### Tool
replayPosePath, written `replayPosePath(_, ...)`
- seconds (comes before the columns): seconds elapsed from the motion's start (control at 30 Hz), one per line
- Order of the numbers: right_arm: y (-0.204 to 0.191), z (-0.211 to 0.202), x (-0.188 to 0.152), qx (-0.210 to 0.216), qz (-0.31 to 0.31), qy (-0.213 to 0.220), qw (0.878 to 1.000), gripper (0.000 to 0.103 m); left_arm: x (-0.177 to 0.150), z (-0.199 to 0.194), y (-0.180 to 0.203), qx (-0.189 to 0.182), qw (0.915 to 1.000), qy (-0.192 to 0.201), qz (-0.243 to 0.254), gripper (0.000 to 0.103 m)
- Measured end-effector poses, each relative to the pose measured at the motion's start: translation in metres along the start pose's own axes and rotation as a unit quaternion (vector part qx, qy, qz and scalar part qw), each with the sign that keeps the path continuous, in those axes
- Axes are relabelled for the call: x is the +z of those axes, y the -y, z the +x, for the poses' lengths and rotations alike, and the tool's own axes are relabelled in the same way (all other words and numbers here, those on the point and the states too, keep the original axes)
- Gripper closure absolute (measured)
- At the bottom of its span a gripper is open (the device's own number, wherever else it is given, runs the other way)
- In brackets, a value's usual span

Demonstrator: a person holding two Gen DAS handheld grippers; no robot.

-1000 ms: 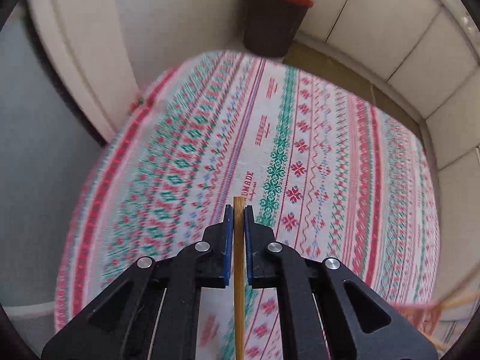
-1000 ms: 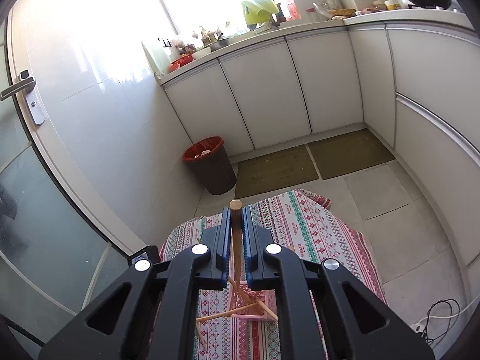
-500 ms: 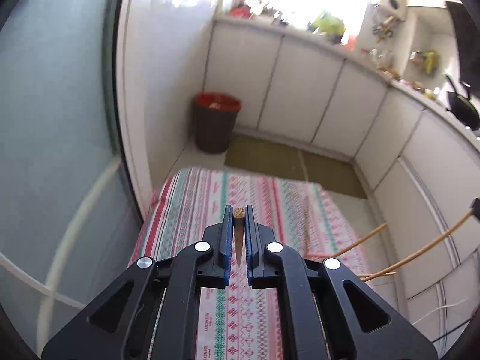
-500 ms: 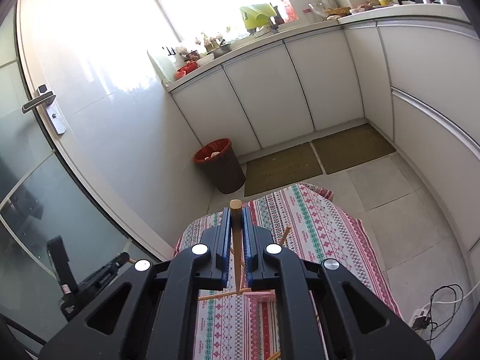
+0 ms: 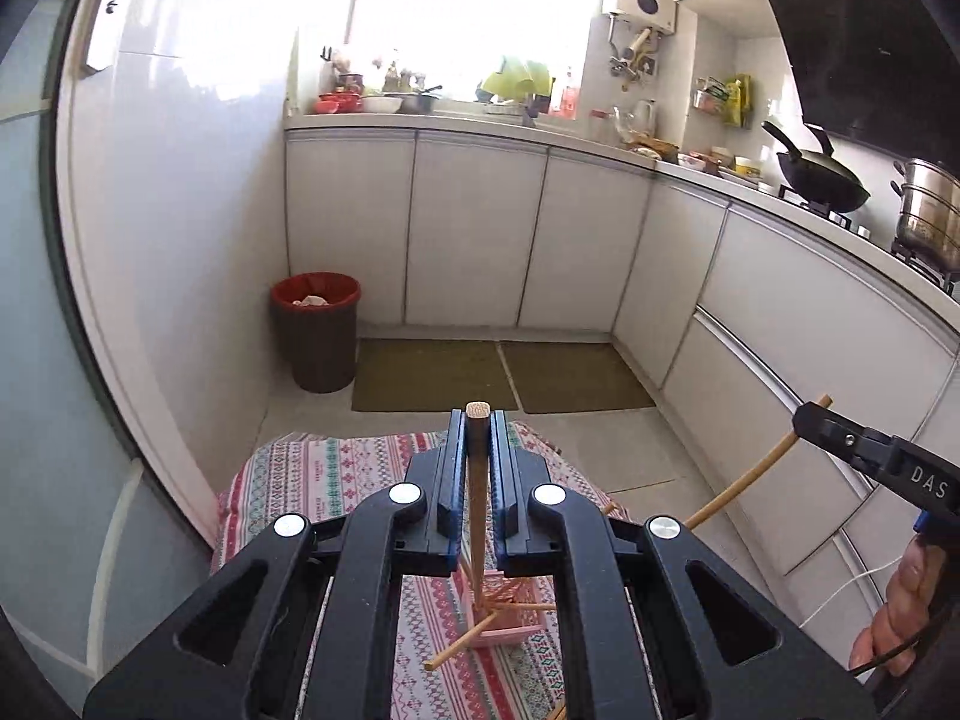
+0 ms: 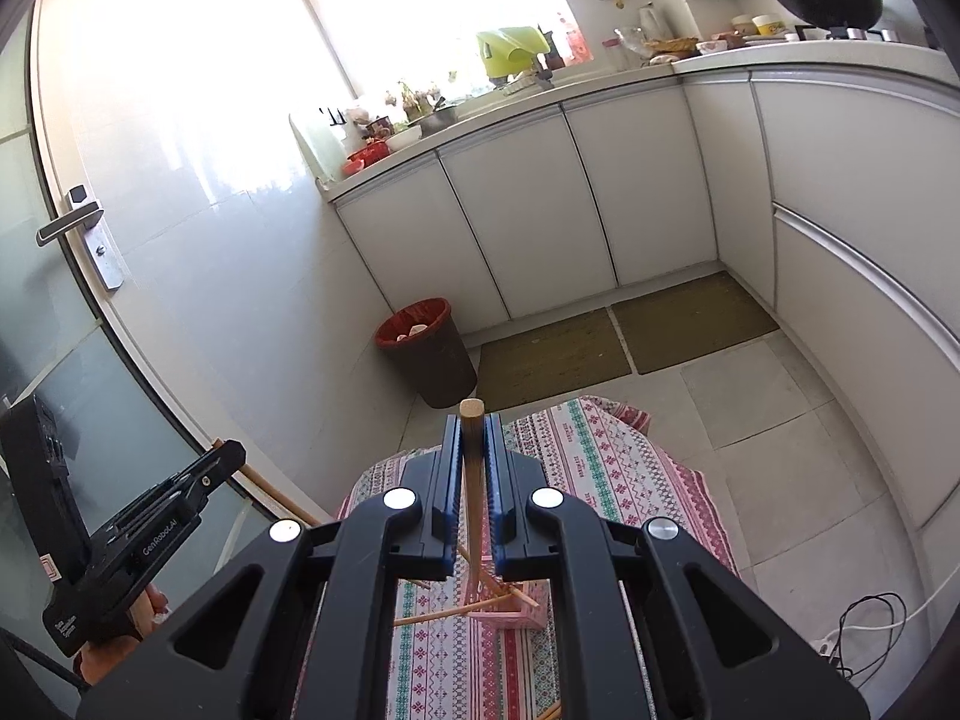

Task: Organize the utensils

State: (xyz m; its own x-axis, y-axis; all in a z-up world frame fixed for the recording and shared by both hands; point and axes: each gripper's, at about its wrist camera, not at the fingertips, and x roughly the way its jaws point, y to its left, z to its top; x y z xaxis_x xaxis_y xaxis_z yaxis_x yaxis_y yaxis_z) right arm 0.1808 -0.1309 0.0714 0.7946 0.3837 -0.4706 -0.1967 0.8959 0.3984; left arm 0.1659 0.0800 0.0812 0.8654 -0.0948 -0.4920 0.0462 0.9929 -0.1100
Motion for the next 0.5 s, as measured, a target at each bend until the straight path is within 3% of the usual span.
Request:
replayPosePath(0.23,0.007,0.025,-0.004,-0.009,-0.005,-0.012,1.000,0.095,-0.027,0.056,0.021,-0.015,0.9987,-0.048,0.005,0.095)
replayPosePath(0.3,0.009,0.033,-0.007,-0.012,-0.005,-0.019,1.000,0.095,-0.044,0.074,0.021,-0.024,0.9968,-0.076,-0.001,0.087)
replayPosePath(0.33,0.009,0.036,-0.008,-0.013,-0.005,-0.022,1.000,0.095,-0.050,0.077,0.018,-0.029,0.9963,-0.079,-0.013,0.076)
replayPosePath(0.37,0.010,0.039,-0.009,-0.014,-0.006,-0.024,1.000,0.095,-0.051,0.076,0.014,-0.031,0.9964,-0.075,-0.024,0.069)
replayPosePath(0.5,0.011,0.047,-0.010,-0.020,-0.008,-0.027,0.999,0.095,-0.044,0.056,-0.001,-0.030,0.9975,-0.042,-0.048,0.061)
